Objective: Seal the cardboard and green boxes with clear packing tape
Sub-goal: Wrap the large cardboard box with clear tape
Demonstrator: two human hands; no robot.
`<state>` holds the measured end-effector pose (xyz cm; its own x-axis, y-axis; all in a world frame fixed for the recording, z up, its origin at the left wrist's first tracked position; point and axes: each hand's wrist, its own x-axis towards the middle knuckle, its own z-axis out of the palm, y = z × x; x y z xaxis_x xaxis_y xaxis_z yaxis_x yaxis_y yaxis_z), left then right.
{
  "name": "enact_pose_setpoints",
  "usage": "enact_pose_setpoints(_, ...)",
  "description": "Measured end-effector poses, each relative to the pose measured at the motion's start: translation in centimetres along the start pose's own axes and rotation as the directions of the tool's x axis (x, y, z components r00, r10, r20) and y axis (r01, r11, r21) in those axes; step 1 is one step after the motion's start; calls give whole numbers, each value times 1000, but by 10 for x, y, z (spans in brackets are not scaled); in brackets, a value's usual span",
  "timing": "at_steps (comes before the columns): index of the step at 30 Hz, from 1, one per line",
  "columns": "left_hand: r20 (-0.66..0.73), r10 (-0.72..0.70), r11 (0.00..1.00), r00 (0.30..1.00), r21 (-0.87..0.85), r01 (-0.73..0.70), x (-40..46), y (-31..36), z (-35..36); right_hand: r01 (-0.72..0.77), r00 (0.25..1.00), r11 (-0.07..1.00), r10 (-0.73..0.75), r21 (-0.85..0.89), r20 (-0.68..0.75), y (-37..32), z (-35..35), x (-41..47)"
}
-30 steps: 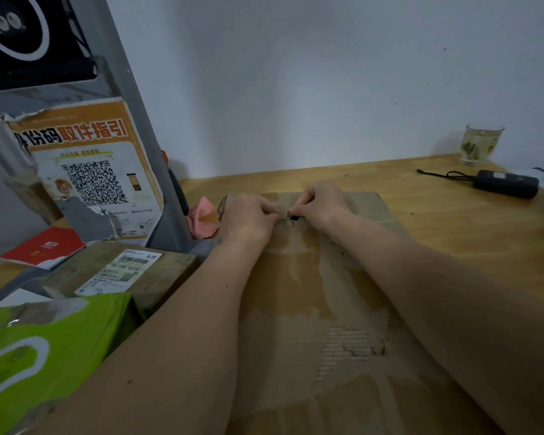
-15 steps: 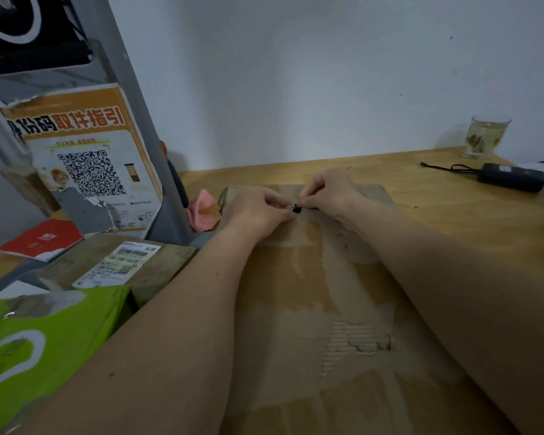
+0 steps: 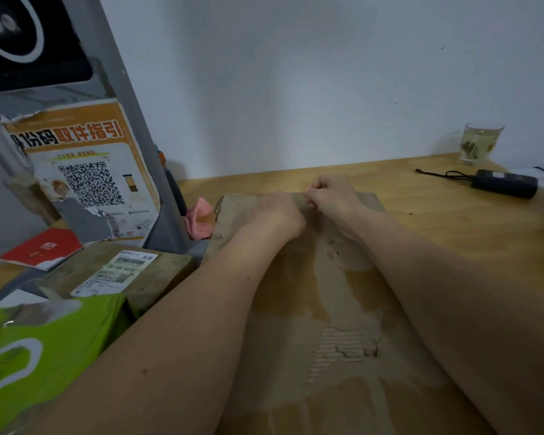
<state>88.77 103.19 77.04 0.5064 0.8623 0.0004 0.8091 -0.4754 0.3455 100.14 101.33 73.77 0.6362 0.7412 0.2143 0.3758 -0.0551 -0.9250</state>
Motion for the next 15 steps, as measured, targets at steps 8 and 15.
enact_pose_setpoints(8, 356, -108, 983, 928, -102, 153, 16, 14, -5, 86, 994, 991, -78, -100, 78, 9, 4, 3)
enact_pose_setpoints(15, 194, -166, 899, 967, -374, 229, 18, 9, 8, 97, 992, 989, -87, -113, 87, 11, 5, 3)
